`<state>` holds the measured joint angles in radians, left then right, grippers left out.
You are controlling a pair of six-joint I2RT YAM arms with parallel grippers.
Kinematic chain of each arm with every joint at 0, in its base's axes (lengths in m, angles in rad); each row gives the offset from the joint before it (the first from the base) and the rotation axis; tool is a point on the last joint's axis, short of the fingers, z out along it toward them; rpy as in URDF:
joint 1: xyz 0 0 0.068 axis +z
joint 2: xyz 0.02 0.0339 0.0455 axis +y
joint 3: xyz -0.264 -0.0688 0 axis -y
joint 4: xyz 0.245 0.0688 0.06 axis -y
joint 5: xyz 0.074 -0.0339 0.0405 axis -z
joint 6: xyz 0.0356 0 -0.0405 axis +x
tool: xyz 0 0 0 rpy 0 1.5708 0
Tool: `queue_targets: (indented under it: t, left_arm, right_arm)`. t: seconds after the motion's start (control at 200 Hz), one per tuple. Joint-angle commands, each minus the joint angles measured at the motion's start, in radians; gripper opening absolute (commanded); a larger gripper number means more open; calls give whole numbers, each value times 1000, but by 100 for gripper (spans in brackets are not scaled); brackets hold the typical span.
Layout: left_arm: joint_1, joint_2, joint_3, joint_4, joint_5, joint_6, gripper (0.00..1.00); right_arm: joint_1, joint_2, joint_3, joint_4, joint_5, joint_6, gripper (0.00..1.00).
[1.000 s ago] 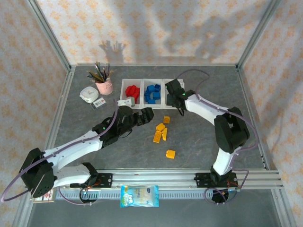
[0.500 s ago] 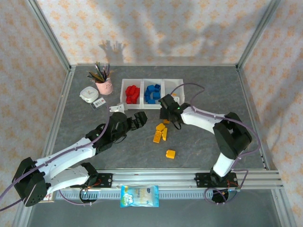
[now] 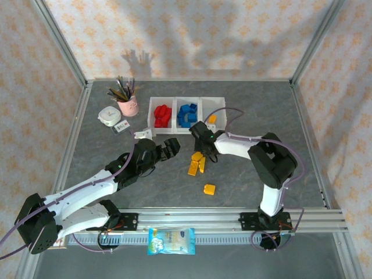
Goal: Sort the legos into containers by color
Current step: Pick up the lego from the center of the table.
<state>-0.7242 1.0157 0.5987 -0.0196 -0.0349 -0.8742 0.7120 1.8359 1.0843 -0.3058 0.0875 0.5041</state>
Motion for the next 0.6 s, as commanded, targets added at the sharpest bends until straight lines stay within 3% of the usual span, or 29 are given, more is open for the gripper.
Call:
queue_targets:
  t: [0.0,0.28,0.596]
  left_arm:
    - [12,-2,-10,-10,-20,-9,99]
    - [14,9,0,-10,-11,-2,99]
    - [14,28,40,-10,16,24,99]
  right_arm:
    - [1,15,12,7,48,-4,50]
    - [0,-15,-13,21,57,-7,37]
    - [-46,-157,-34,1,77,-27,34]
